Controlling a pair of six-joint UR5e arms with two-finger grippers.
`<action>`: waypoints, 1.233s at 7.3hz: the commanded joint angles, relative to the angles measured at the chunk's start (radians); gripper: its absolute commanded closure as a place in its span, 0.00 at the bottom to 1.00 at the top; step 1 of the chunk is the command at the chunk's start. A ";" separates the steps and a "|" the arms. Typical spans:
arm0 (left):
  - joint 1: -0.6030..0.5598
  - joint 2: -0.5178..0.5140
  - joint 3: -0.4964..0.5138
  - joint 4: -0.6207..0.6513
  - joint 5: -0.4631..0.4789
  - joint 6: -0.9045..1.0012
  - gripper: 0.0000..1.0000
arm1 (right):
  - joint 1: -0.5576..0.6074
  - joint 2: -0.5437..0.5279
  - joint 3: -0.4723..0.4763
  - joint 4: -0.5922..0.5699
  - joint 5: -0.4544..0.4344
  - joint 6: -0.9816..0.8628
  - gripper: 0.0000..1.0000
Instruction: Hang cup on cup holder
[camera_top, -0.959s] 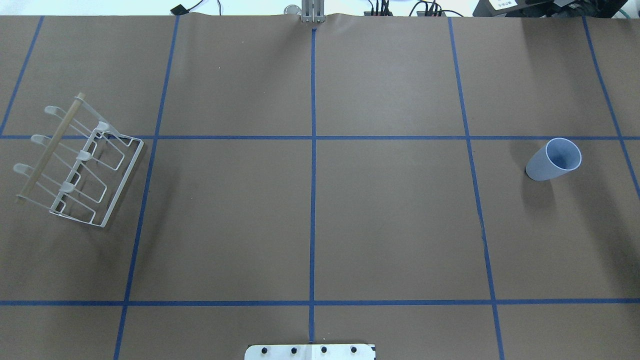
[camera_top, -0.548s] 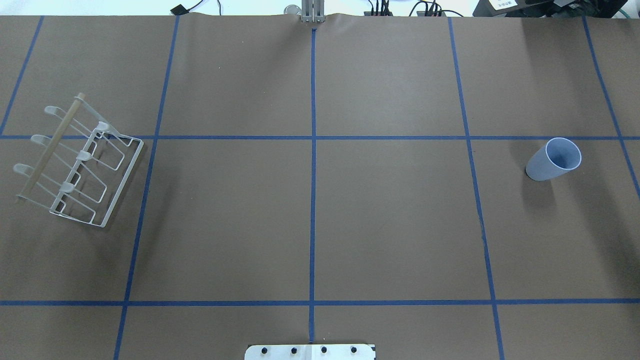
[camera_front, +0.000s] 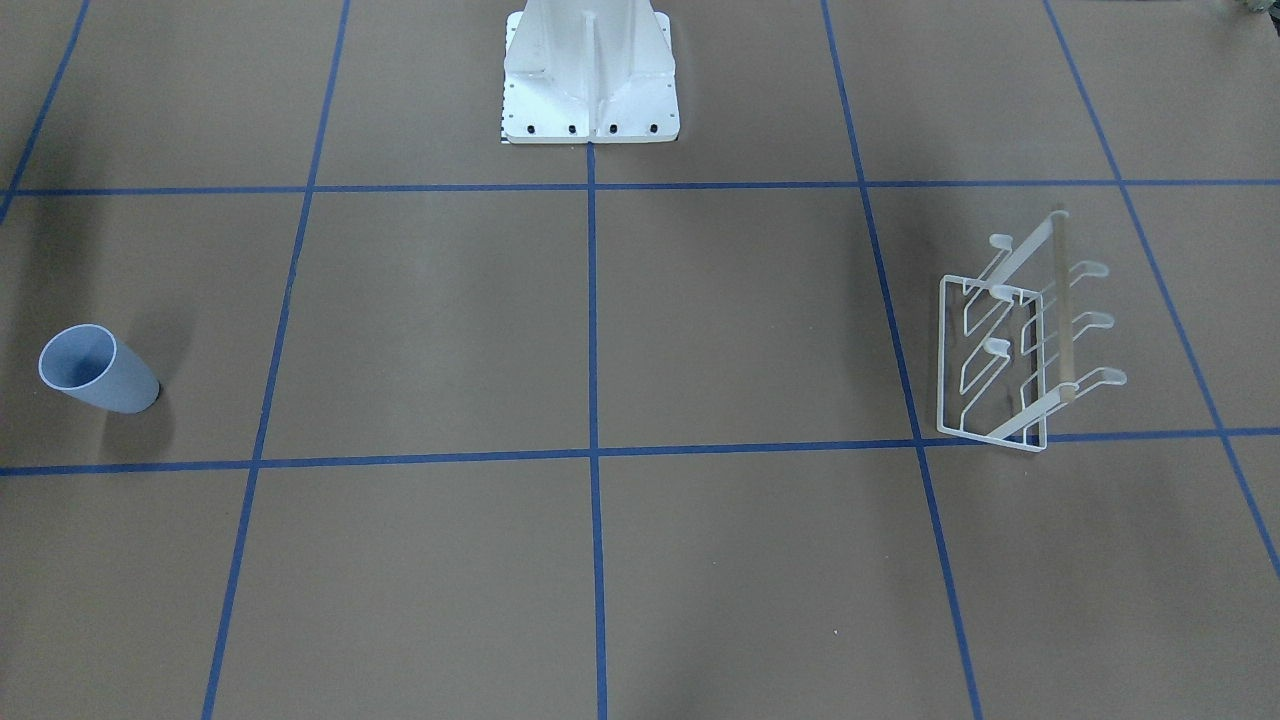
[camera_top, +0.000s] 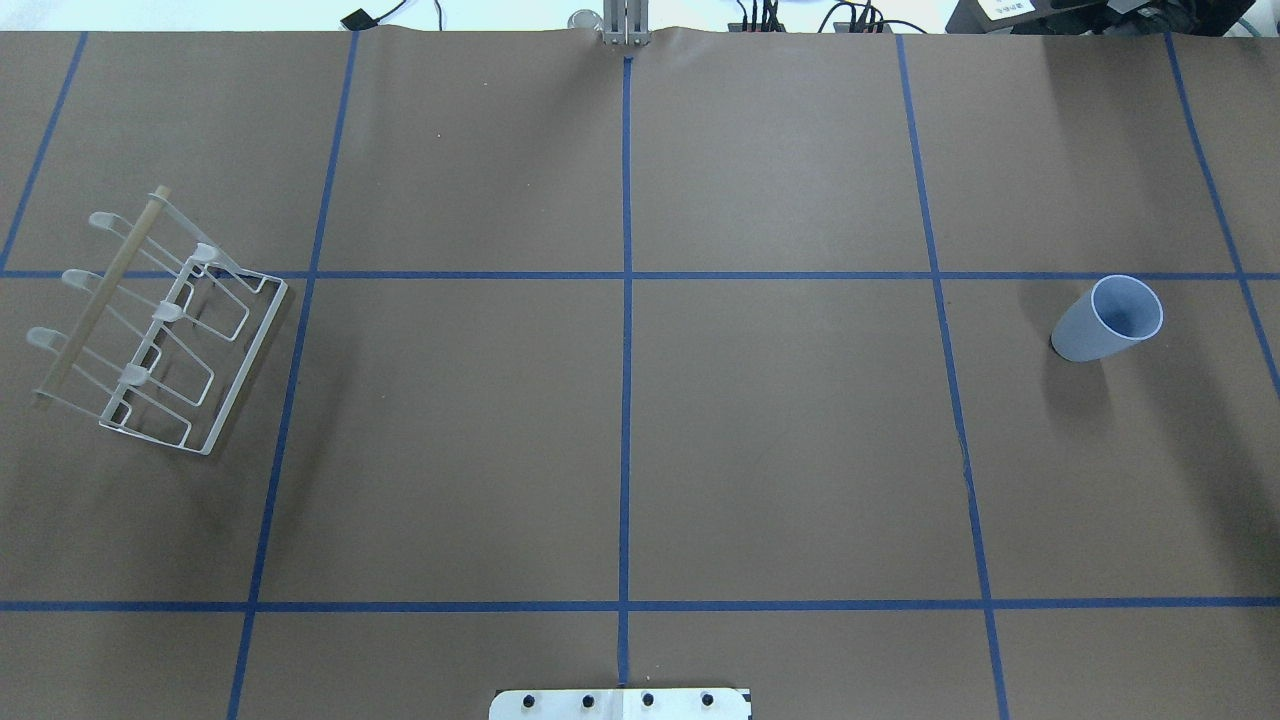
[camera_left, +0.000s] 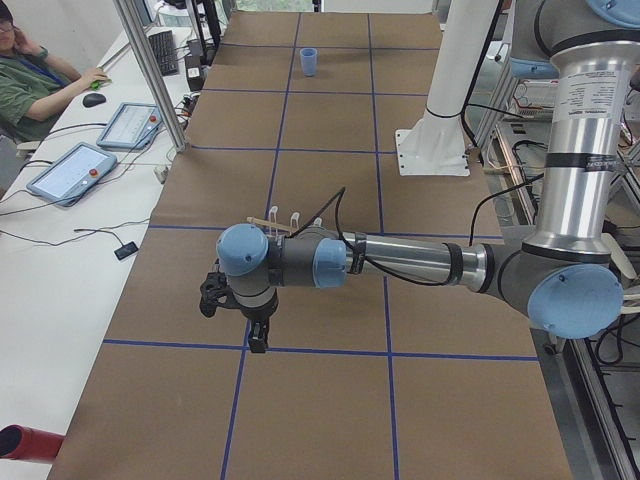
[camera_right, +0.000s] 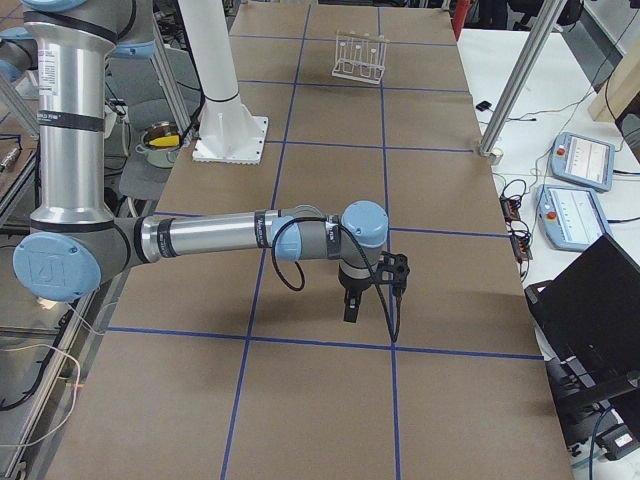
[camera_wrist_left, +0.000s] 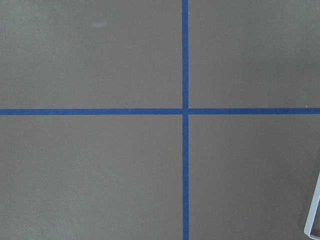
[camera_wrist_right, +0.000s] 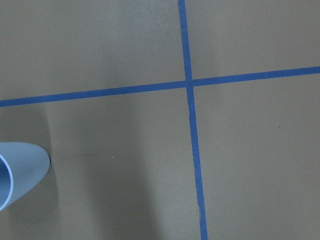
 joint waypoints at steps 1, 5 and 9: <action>0.000 0.000 -0.005 -0.003 -0.003 0.008 0.02 | 0.001 0.006 0.006 0.001 0.002 0.000 0.00; 0.005 0.002 -0.001 -0.056 -0.011 -0.003 0.02 | -0.002 0.062 -0.004 0.000 0.007 -0.001 0.00; 0.005 -0.007 0.002 -0.062 -0.011 -0.007 0.02 | -0.106 0.088 -0.014 0.130 0.008 0.009 0.00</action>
